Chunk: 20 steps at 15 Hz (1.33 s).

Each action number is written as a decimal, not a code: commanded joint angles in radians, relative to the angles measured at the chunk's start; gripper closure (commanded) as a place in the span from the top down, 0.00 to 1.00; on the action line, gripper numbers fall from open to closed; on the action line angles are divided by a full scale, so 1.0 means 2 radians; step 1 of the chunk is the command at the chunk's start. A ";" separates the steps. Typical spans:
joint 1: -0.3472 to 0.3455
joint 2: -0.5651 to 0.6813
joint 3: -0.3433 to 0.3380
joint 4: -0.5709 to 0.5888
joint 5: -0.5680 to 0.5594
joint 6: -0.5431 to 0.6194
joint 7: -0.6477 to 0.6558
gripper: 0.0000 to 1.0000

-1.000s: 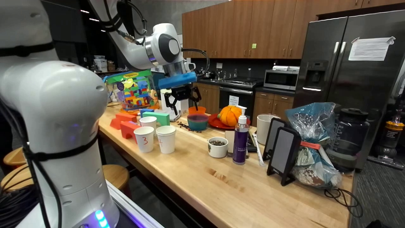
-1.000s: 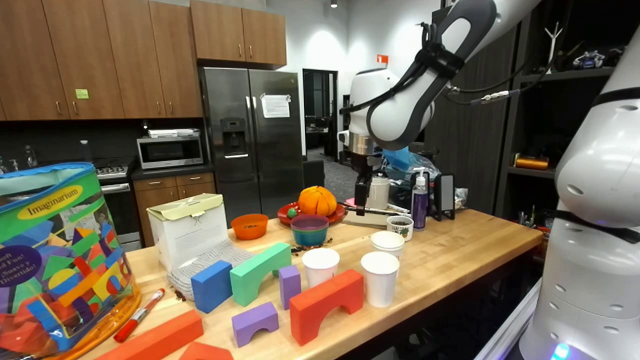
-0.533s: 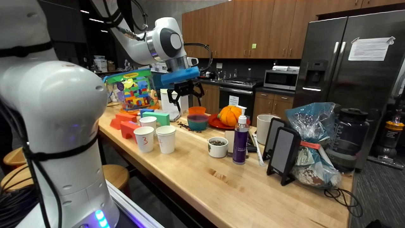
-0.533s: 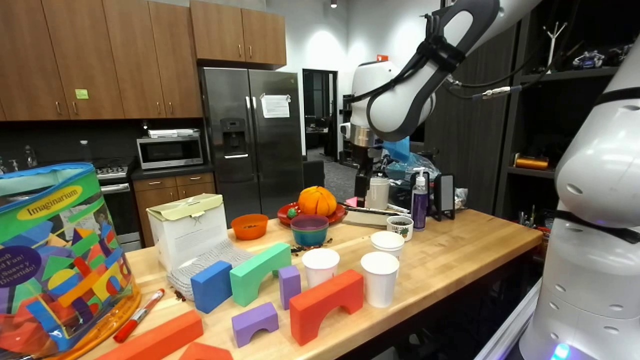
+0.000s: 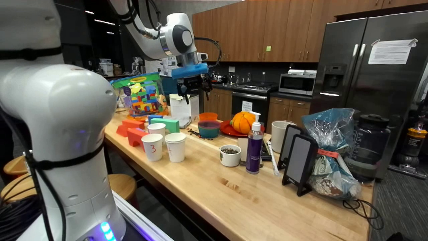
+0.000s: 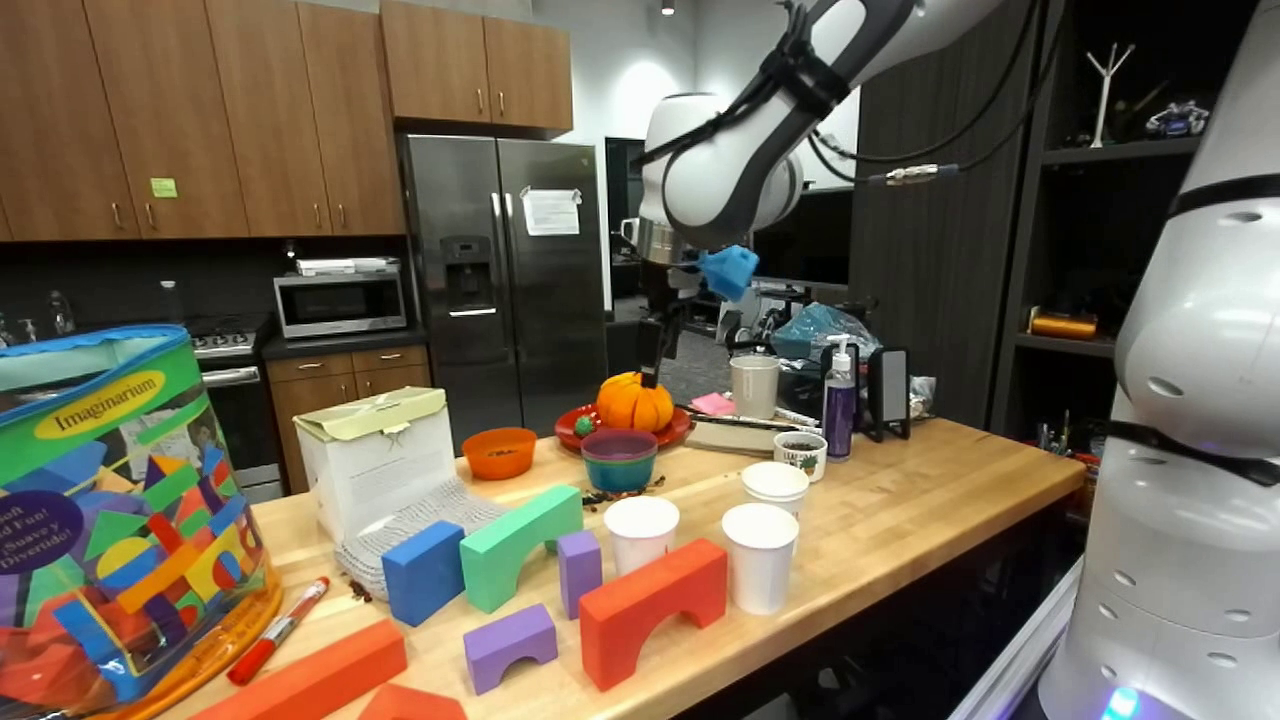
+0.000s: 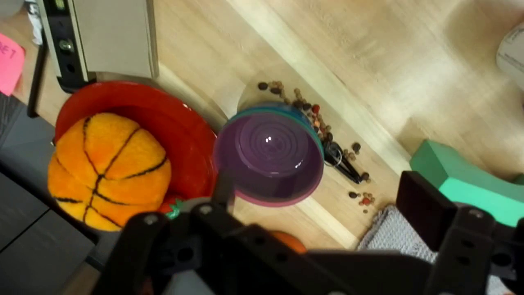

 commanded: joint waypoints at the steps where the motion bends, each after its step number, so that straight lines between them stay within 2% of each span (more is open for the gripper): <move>1: 0.008 0.057 0.011 0.084 0.014 -0.032 0.014 1.00; 13: 0.019 0.251 0.035 0.319 0.009 -0.124 0.031 1.00; 20: 0.024 0.333 0.031 0.410 0.017 -0.154 0.051 1.00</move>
